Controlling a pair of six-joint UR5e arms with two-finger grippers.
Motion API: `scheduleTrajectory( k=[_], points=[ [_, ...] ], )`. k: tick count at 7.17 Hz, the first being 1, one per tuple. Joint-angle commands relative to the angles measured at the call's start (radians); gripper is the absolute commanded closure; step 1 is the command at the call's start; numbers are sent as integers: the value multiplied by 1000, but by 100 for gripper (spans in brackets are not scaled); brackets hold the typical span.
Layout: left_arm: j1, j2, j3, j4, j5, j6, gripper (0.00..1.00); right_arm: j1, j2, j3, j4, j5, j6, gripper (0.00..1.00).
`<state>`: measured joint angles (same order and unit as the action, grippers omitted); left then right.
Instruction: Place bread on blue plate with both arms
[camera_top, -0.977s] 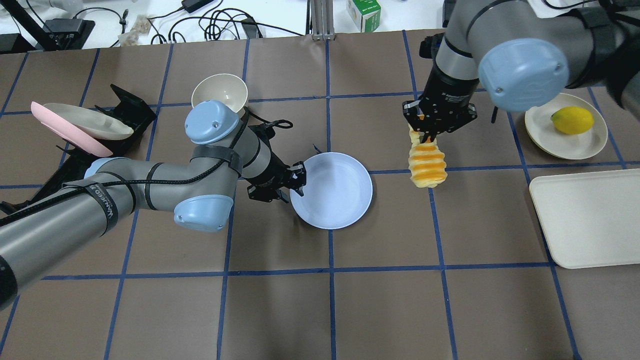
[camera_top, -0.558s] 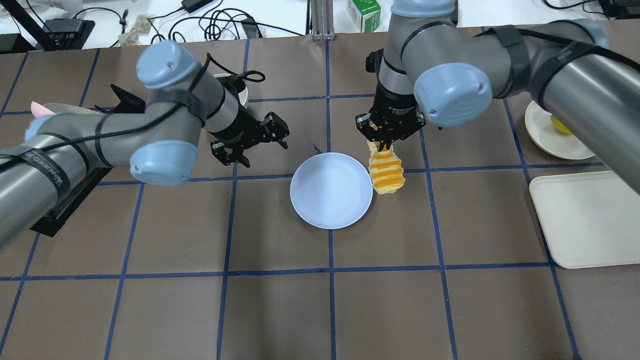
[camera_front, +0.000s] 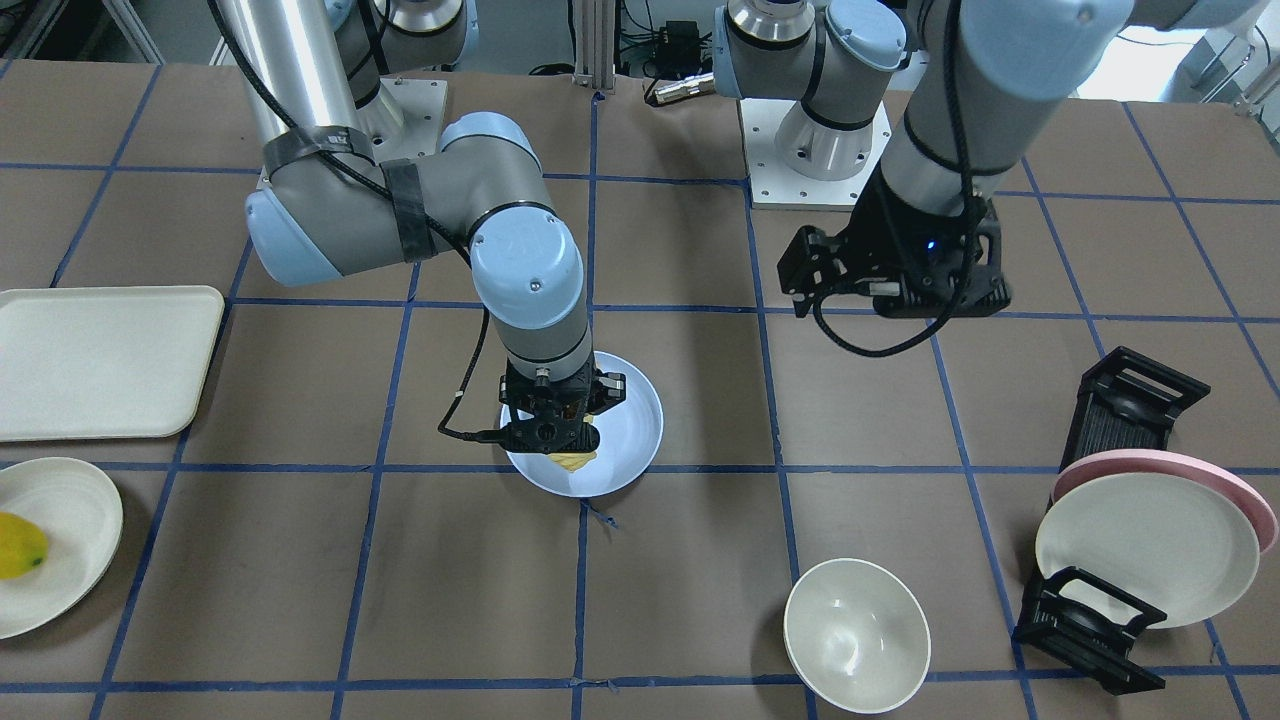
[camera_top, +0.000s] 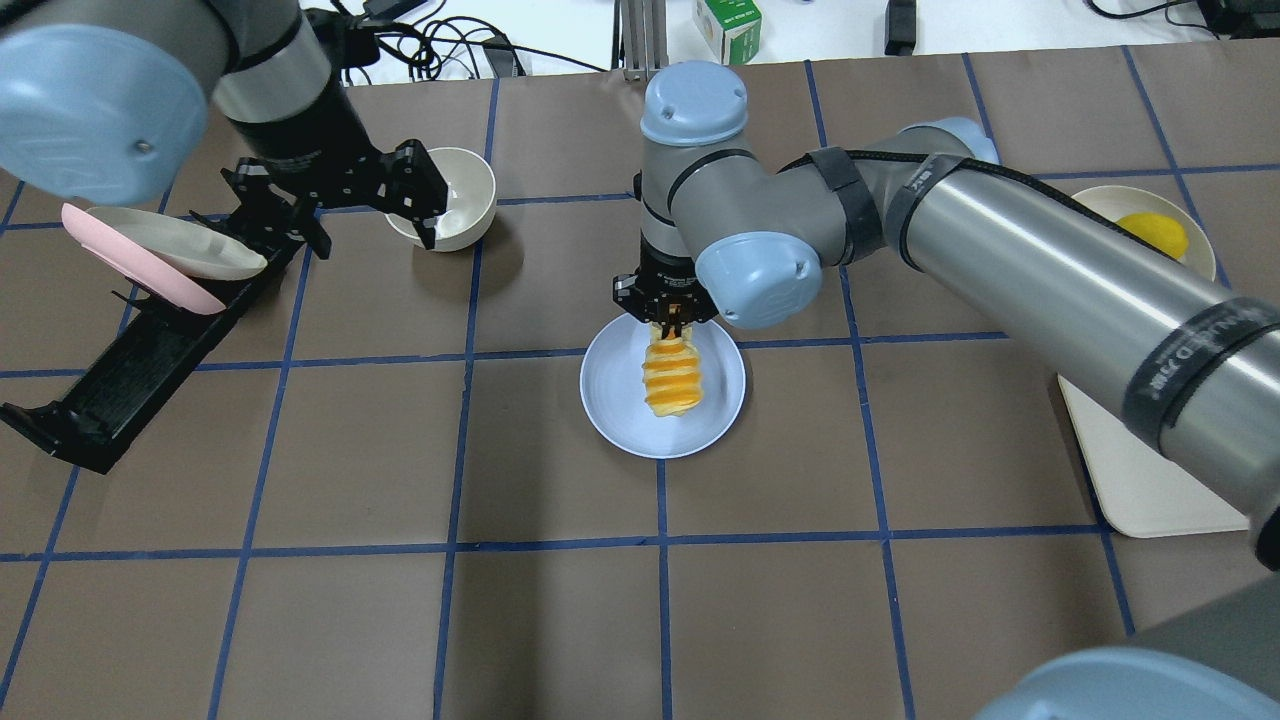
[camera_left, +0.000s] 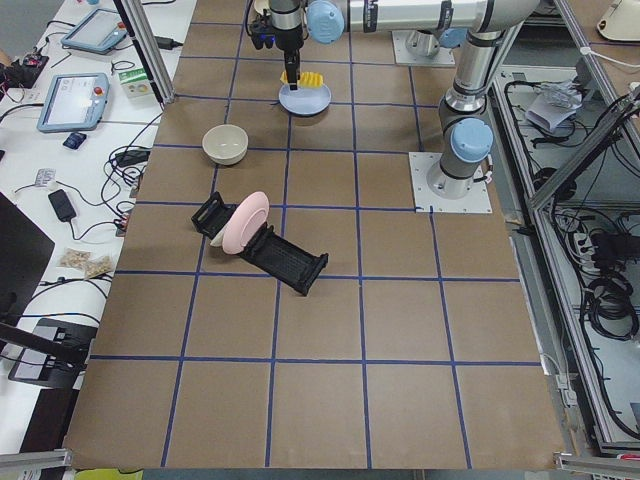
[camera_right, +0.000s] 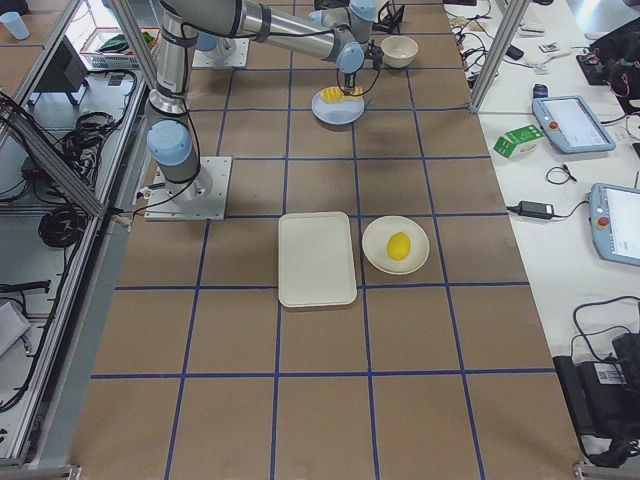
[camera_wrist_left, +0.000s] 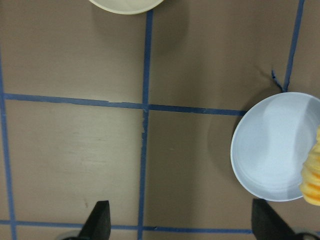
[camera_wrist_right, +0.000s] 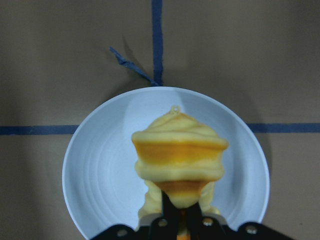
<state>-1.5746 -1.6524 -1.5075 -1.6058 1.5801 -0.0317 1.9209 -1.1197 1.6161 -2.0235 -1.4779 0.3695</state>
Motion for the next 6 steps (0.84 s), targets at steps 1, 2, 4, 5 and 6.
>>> scheduleTrajectory(
  k=[1, 2, 4, 5, 6],
  points=[
    [10, 72, 18, -48, 9, 115, 0, 10, 34, 8, -12, 1, 17, 100],
    [16, 89, 26, -37, 5, 136, 0, 16, 35, 22, -15, 1, 16, 100],
    [18, 97, 9, -31, 12, 121, 0, 41, 41, 27, -18, -2, 16, 98],
    [22, 91, 6, 18, 9, 121, 0, 43, 46, 37, -21, -2, 9, 84],
    [31, 86, 6, 33, 3, 133, 0, 41, 44, 38, -21, -10, 6, 65]
  ],
)
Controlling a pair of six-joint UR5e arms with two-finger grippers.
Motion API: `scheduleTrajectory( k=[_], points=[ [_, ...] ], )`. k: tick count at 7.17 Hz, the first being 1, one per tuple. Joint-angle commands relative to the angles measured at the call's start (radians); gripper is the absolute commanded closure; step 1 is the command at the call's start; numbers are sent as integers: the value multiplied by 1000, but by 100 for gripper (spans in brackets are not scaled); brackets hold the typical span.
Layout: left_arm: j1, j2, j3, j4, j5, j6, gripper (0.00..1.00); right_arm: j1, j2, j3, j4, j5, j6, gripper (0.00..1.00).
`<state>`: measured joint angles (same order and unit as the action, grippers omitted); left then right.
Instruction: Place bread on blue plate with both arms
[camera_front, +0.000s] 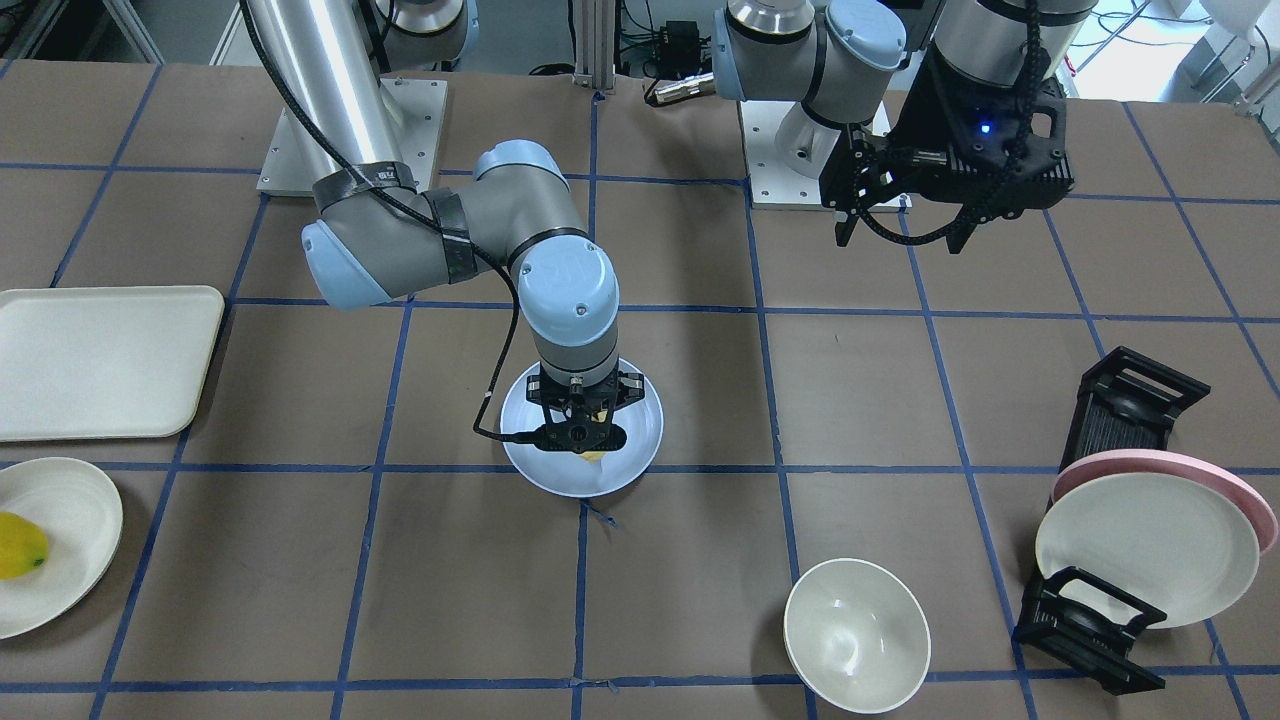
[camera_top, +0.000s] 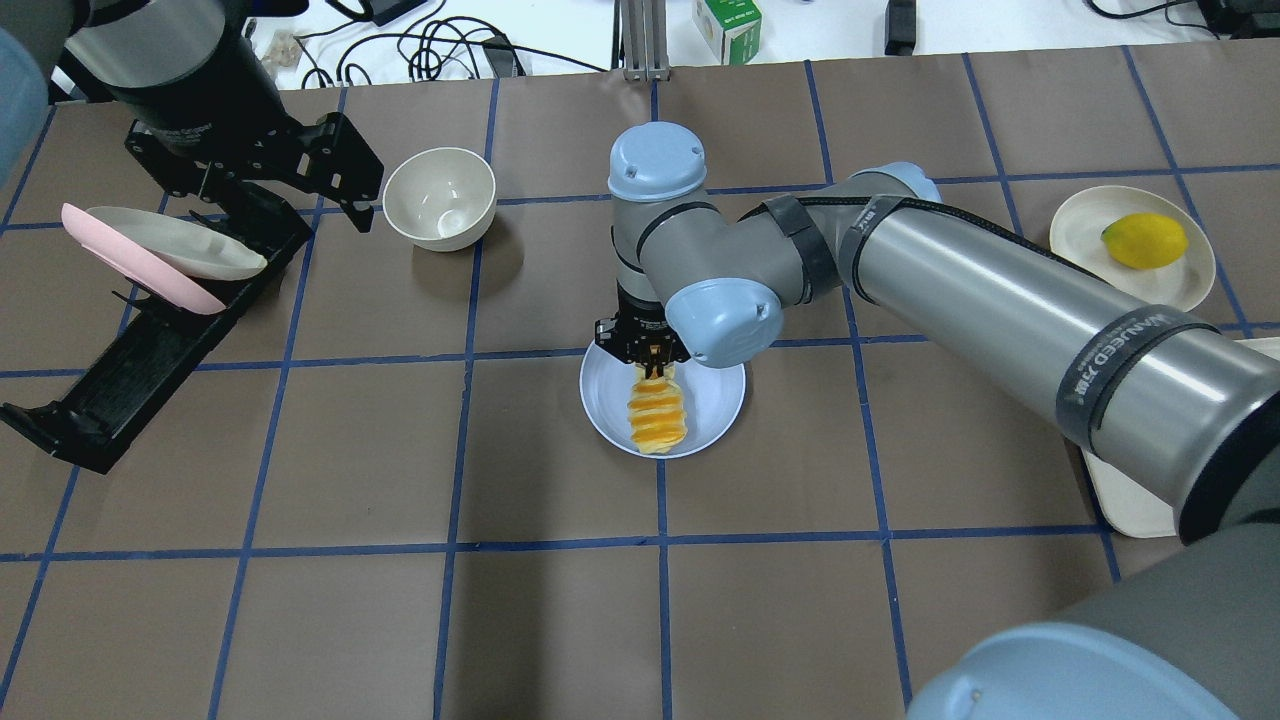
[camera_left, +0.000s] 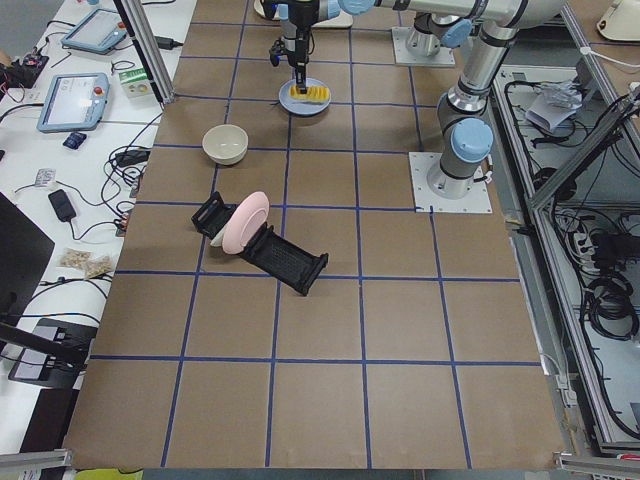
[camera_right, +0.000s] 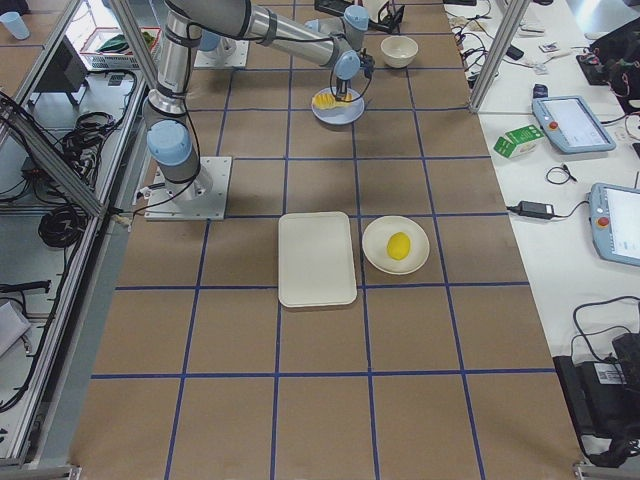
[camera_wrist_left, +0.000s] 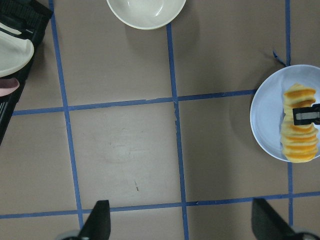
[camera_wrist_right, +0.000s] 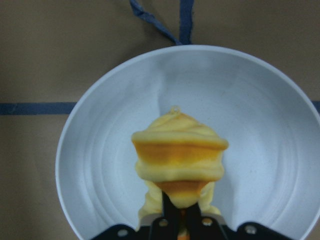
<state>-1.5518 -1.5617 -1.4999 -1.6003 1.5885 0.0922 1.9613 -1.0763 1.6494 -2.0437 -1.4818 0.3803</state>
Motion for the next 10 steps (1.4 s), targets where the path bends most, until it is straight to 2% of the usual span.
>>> scheduleTrajectory(
  k=[1, 2, 4, 5, 7, 8, 10],
  points=[
    [13, -5, -3, 26, -2, 14, 0, 1, 3, 6, -3, -6, -4, 48],
    [15, -5, -3, 26, -4, 12, 0, 1, 3, 7, -4, -6, -6, 38],
    [13, -5, -3, 28, -5, -2, 0, 1, -2, 6, 0, -6, -1, 25],
    [16, -5, -2, 28, -7, -6, 0, 1, -5, 4, -1, -6, -3, 23],
    [16, -6, -2, 26, -7, -8, 0, -31, -51, -13, 3, -9, -18, 3],
    [19, -9, 10, 13, -5, -22, 0, -74, -104, -11, 19, -8, -21, 0],
    [39, -6, 7, 3, -7, -35, 0, -224, -241, -11, 199, -8, -97, 0]
  ],
)
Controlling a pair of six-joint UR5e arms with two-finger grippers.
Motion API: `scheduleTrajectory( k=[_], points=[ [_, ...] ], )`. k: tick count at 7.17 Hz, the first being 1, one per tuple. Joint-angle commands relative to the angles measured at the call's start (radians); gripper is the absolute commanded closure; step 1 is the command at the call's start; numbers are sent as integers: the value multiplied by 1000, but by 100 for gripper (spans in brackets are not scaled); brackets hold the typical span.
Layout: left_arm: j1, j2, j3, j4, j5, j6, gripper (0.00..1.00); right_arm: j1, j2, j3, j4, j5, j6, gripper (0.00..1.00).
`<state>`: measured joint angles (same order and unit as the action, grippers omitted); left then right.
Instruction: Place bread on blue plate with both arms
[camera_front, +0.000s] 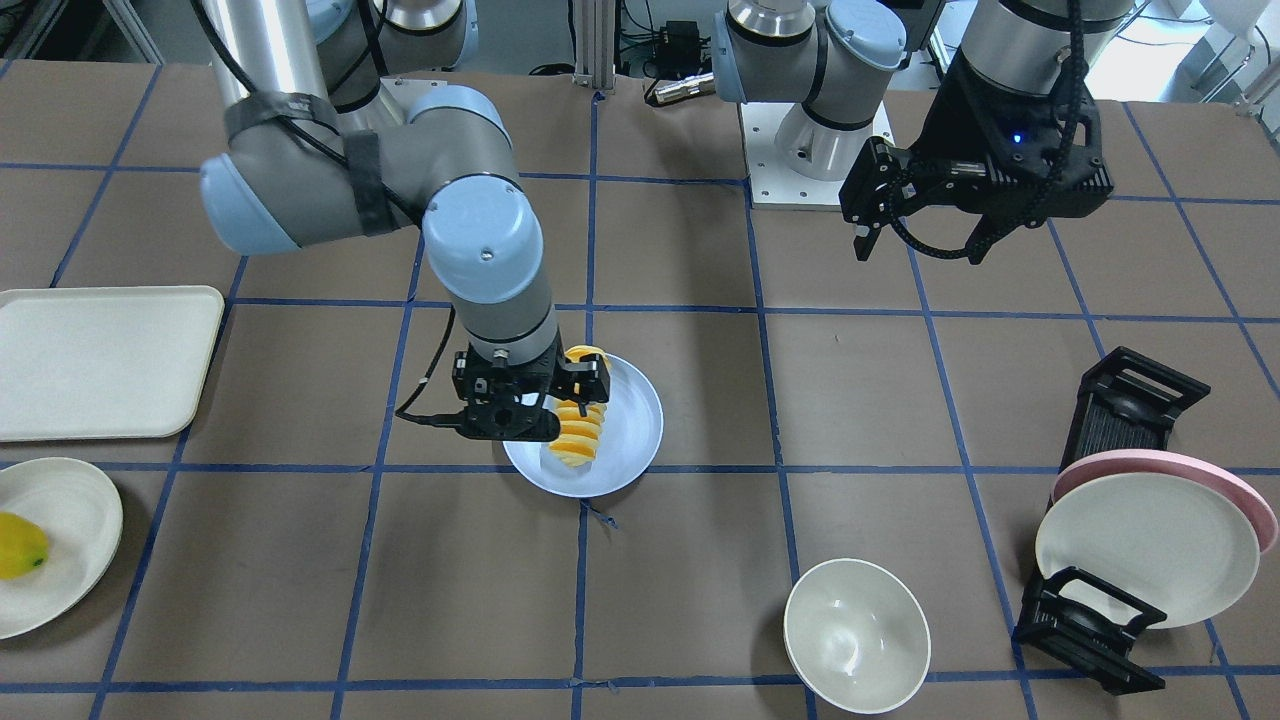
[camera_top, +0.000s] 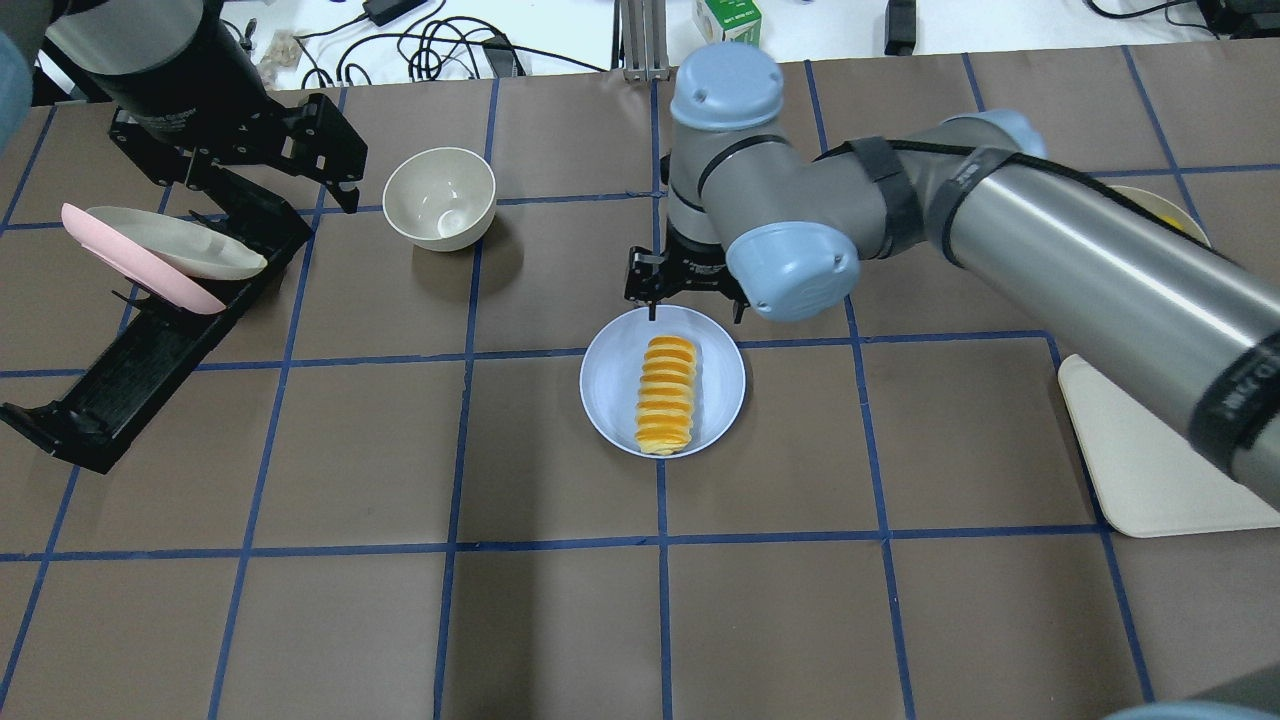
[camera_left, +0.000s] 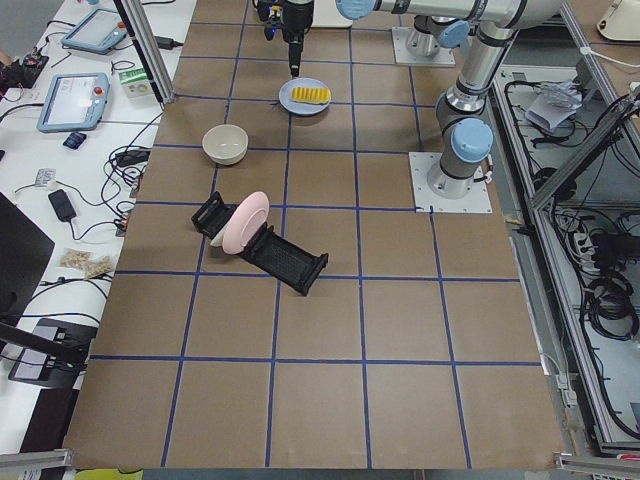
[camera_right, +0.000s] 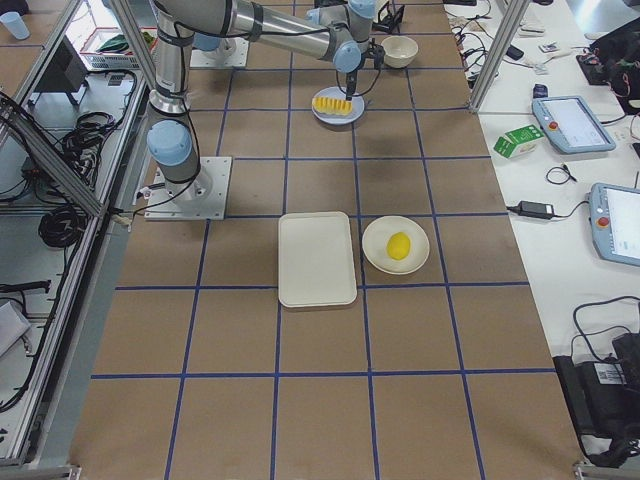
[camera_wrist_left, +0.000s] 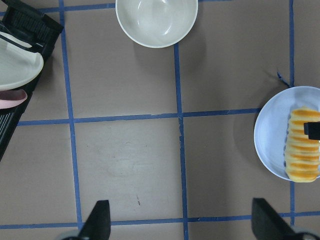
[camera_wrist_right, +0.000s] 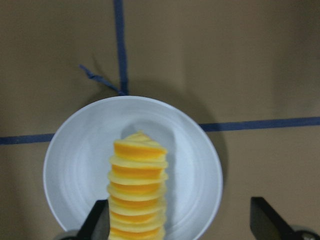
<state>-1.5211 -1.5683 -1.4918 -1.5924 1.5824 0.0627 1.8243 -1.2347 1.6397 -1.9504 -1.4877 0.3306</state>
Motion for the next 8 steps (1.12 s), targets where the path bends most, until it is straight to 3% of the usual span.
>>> scheduleTrajectory(
  k=[1, 4, 6, 8],
  points=[
    [9, 2, -5, -4, -1, -6, 0, -158, -163, 0, 214, -2, -73, 0],
    [7, 5, -8, -4, -1, -4, 0, -266, -357, 6, 391, -14, -79, 0],
    [7, 4, -8, -4, -1, -6, 0, -269, -413, 5, 470, -77, -128, 0],
    [7, 2, -8, -4, -2, -6, 0, -267, -443, 3, 508, -63, -154, 0]
  ],
)
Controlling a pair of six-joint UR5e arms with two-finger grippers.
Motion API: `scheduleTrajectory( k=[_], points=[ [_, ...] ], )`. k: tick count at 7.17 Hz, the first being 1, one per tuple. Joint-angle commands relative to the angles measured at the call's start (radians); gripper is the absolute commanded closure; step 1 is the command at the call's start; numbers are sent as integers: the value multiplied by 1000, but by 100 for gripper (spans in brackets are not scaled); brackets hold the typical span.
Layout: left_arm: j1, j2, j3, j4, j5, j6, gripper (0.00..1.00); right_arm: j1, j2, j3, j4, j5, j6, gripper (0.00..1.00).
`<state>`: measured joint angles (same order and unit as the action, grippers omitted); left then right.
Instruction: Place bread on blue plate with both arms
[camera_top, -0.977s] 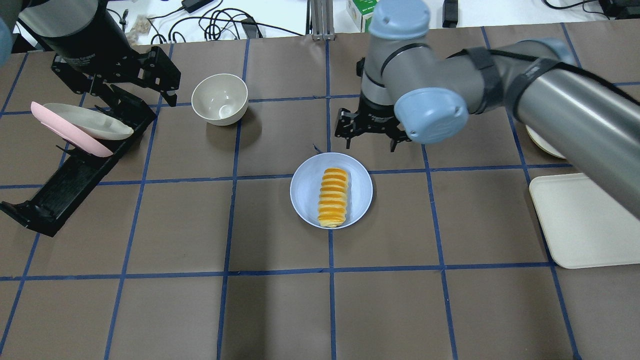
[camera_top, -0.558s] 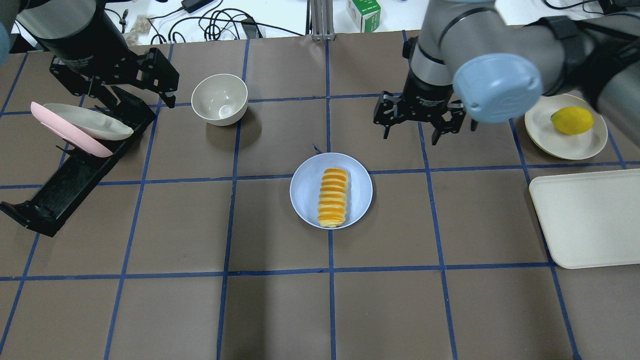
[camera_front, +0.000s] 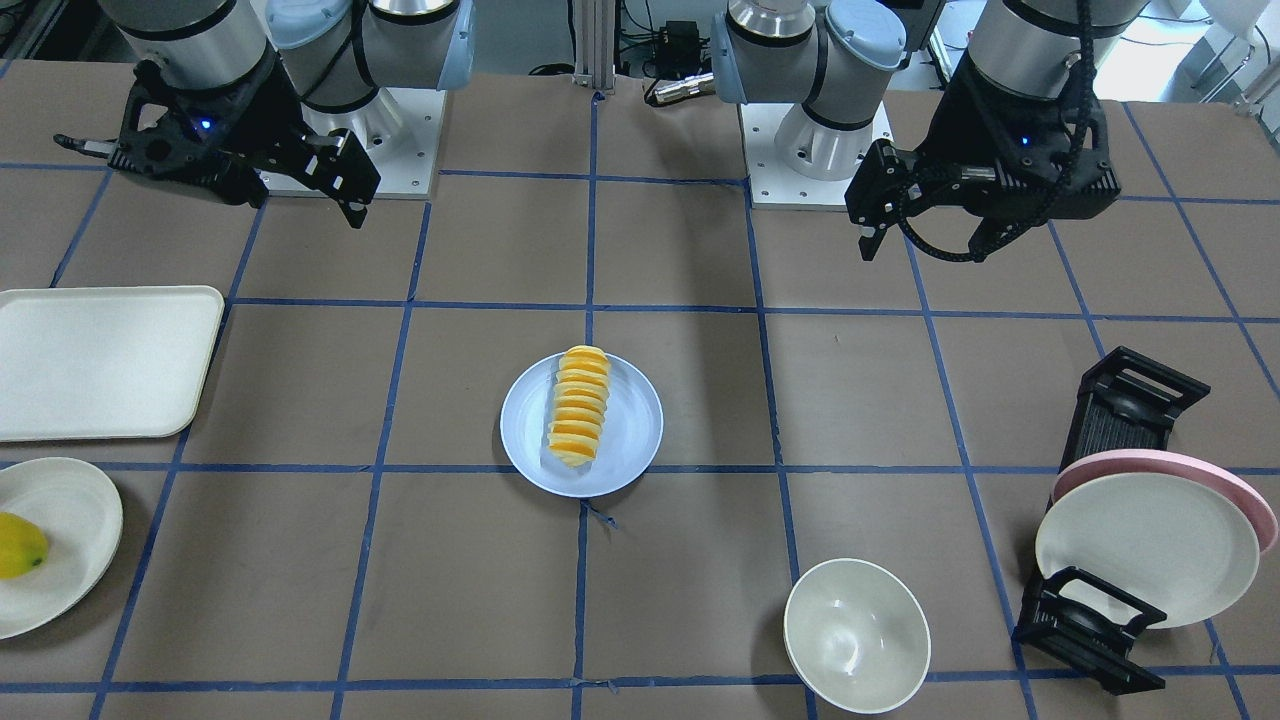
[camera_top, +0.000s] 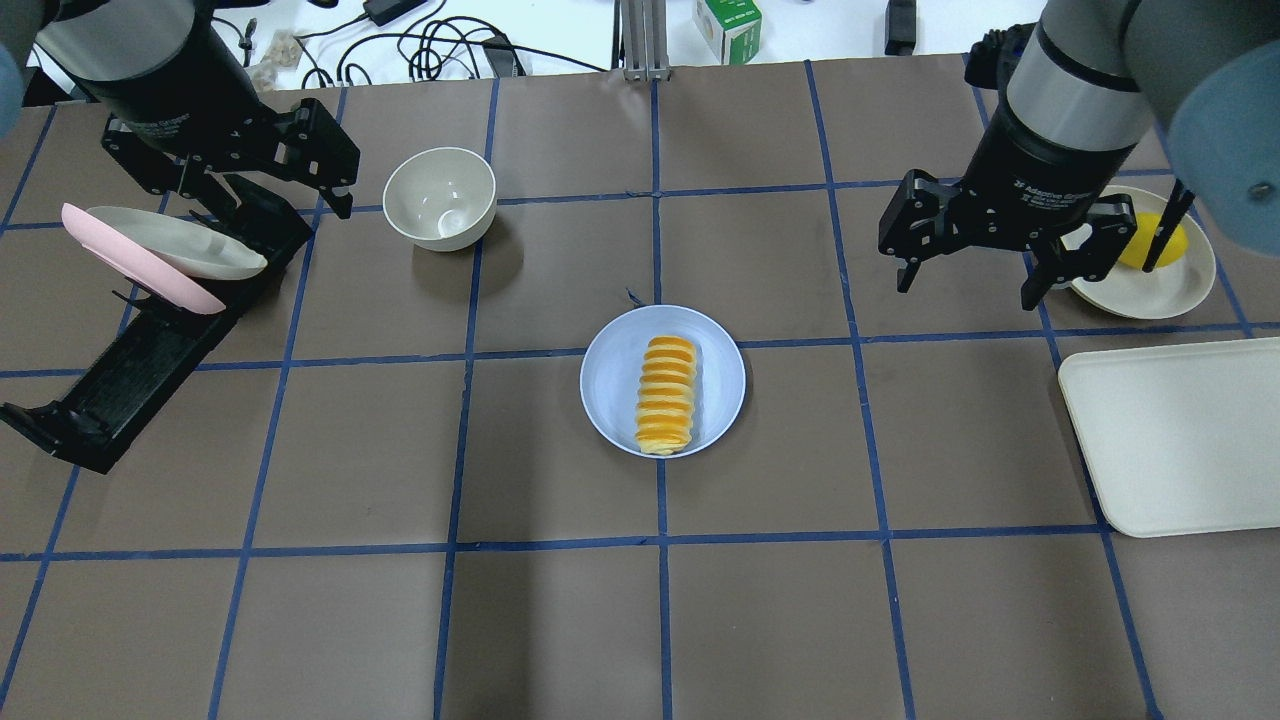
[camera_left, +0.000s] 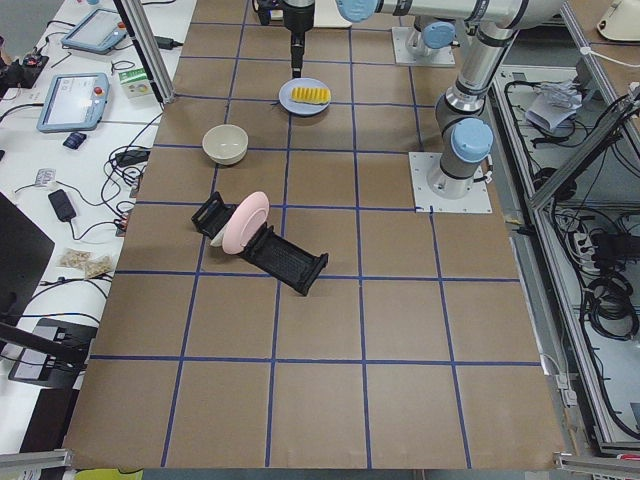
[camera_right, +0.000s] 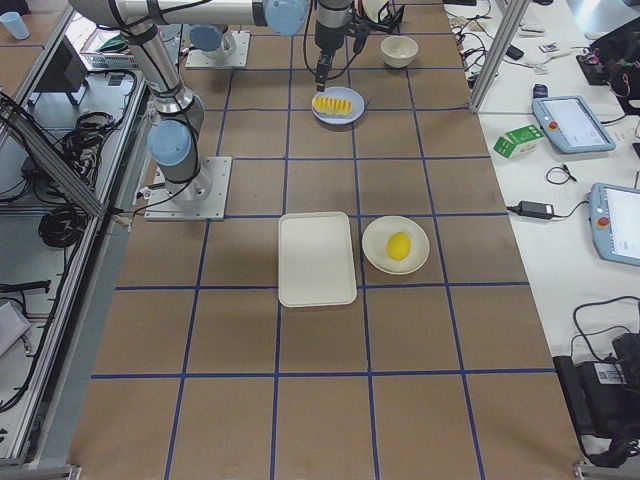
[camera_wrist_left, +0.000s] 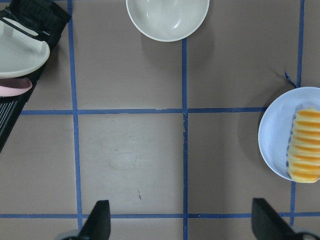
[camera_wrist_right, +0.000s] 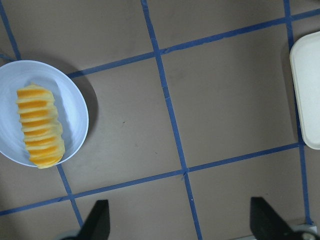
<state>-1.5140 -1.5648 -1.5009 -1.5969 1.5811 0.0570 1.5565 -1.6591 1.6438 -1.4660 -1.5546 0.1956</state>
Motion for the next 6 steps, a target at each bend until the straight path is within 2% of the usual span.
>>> scheduleTrajectory(
  k=[1, 6],
  points=[
    [-2, -1, 1, 2, 0, 0, 0, 5, -19, 4, 26, 4, -60, 0],
    [-8, -21, 2, 5, -1, -5, 0, 2, -18, 4, 23, 4, -105, 0]
  ],
)
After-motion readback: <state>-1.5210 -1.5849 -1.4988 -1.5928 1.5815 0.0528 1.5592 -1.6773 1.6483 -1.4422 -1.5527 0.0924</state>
